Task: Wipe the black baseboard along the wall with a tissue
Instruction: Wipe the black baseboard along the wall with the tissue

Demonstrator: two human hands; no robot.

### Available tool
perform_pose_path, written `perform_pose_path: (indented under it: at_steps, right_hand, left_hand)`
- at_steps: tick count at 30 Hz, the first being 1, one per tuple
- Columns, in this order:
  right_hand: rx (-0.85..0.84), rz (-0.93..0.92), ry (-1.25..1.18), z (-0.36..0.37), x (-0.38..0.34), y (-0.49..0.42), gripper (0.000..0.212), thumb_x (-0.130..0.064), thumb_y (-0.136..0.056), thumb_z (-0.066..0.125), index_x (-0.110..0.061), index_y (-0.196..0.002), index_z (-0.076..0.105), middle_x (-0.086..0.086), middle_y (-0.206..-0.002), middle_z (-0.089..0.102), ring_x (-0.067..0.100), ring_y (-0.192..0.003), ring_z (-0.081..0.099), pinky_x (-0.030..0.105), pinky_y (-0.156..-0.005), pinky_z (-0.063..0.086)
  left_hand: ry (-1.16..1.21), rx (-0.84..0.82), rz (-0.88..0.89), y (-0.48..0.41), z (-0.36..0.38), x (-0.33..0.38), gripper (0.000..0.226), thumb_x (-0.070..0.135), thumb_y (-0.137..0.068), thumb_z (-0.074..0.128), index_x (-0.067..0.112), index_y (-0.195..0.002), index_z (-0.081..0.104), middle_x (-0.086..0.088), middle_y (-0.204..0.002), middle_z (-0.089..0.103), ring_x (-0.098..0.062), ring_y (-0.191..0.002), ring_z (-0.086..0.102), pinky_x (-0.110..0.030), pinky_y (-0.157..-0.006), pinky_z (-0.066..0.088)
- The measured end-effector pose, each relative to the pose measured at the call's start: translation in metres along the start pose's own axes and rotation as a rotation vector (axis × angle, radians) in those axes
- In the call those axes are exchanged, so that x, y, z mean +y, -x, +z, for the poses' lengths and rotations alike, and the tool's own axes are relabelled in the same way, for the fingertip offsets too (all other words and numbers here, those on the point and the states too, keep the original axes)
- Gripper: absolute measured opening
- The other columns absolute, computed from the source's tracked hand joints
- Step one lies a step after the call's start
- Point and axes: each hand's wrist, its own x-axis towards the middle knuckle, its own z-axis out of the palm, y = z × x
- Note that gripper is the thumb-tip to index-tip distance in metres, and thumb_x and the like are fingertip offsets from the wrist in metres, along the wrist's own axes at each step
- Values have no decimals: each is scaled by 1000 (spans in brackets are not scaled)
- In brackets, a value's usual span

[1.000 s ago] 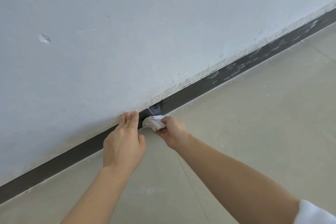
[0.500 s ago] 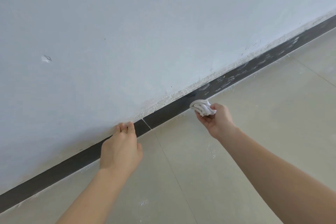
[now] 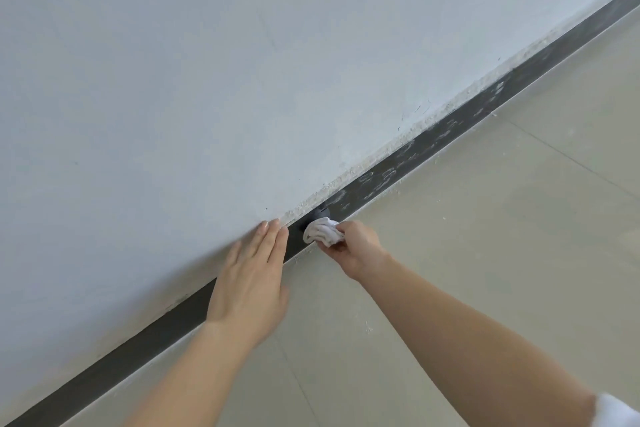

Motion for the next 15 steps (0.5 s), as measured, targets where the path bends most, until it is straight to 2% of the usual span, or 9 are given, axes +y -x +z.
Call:
perform_pose_path:
  at_steps: [2,3,5,7,10,12,15]
  right_hand:
    - [68,-24,1,-10,-24,-9,20,12,-88,39,8,-90,59,23,-87,60,30,-71,60,36,-61,58]
    - [109,-45,-1,-15,-36,-15,21,11,-89,39,7,-97,58,23,-87,60,29,-69,60,35,-54,58]
    - [152,-103,14,-25,-55,-24,20,8,-91,40,3,-103,55,22,-100,57,26,-70,58,29,-46,57]
    - [162,-165,5,-34,-71,-25,14,4,-93,39,-2,-94,52,17,-107,52,22,-72,57,25,-46,56]
    - [259,-224,-129,-50,-87,-18,19,4,-90,41,1,-96,58,19,-95,61,23,-68,61,30,-52,57]
    - [300,-189,-120,-53,-78,-6,16,1,-90,42,-2,-90,58,18,-89,61,23,-66,60,33,-58,56]
    - [119,-35,-49,-43,-37,11,20,-1,-91,41,0,-102,57,20,-96,62,25,-69,61,34,-59,57]
  left_hand:
    - [-29,13,20,3,7,-4,72,20,-63,65,4,-133,51,-8,-141,46,-20,-129,46,-40,-103,39]
    - [-33,20,24,3,11,-6,76,18,-58,71,3,-130,54,-9,-138,50,-21,-126,50,-41,-102,37]
    - [-33,32,25,5,15,-8,81,16,-55,73,2,-131,52,-10,-140,48,-22,-126,49,-41,-100,30]
    - [-36,62,24,5,17,-8,81,15,-56,73,2,-133,49,-10,-141,46,-23,-128,48,-41,-100,27]
    - [-39,41,-4,4,16,-5,81,14,-56,72,3,-133,50,-9,-141,47,-23,-128,48,-39,-102,26]
    - [-13,32,-10,4,16,-4,82,13,-55,72,3,-133,50,-9,-141,47,-23,-128,47,-39,-102,26]
    - [-1,32,-19,4,17,-2,84,13,-53,73,3,-133,50,-9,-142,46,-21,-130,44,-40,-101,27]
